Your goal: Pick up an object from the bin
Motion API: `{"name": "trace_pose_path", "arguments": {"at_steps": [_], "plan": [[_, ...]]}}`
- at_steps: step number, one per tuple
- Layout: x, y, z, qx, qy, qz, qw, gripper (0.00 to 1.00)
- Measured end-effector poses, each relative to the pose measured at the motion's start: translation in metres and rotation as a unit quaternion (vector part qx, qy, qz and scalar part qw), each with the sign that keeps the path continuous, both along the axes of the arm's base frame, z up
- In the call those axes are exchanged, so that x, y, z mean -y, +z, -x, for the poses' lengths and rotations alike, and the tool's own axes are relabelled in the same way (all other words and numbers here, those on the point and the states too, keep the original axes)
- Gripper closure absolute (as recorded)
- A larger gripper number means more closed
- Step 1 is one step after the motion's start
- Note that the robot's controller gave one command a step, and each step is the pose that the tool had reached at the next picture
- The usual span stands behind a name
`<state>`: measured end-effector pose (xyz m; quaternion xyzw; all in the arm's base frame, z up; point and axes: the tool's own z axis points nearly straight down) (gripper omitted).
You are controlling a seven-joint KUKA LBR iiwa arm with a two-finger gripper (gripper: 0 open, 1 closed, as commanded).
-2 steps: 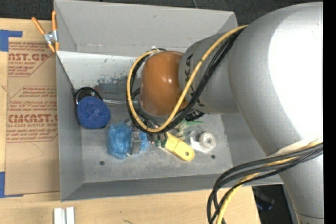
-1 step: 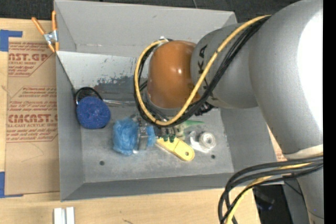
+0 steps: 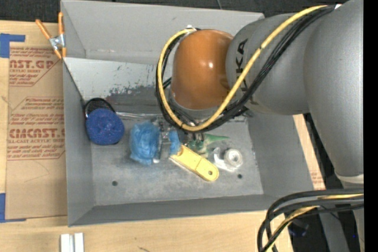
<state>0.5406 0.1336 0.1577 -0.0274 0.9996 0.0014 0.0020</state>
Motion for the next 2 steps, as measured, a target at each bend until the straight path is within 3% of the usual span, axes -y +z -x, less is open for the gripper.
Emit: {"name": "trace_pose_path", "arguments": {"at_steps": [1,2], "plan": [[0.003,0.002,0.002,-0.0018,0.005,0.001,1.0000,1.00],[0.001,0.153,-0.003,0.0040,-0.003,-0.001,1.0000,1.00]]}}
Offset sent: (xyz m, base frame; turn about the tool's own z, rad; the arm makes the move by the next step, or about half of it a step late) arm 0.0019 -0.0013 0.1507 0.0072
